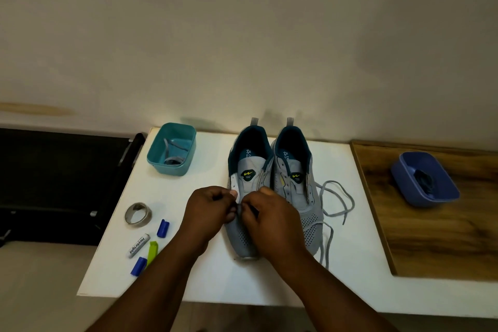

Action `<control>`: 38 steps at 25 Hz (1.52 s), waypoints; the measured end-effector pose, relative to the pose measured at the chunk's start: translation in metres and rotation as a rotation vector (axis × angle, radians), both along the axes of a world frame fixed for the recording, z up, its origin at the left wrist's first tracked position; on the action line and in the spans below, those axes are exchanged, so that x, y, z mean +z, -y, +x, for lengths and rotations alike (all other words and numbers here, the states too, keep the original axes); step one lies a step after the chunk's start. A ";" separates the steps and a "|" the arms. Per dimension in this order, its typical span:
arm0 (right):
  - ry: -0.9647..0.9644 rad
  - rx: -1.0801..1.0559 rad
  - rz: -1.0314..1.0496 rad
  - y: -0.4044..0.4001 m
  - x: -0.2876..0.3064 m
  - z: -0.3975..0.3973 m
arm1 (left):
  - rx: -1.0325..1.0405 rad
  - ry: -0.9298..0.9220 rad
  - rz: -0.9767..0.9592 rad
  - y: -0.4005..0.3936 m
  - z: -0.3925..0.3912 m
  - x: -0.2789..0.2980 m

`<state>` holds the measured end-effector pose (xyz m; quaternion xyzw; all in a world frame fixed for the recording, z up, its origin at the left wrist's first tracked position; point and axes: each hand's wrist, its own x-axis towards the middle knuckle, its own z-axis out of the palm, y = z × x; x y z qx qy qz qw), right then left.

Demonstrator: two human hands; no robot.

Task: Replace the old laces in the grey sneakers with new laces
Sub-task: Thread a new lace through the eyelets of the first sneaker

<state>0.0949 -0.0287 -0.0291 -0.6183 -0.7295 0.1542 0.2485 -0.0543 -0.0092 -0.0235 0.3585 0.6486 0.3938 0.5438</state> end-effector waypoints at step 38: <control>0.046 0.029 -0.167 -0.010 0.004 0.002 | -0.095 -0.359 0.267 0.015 0.010 -0.016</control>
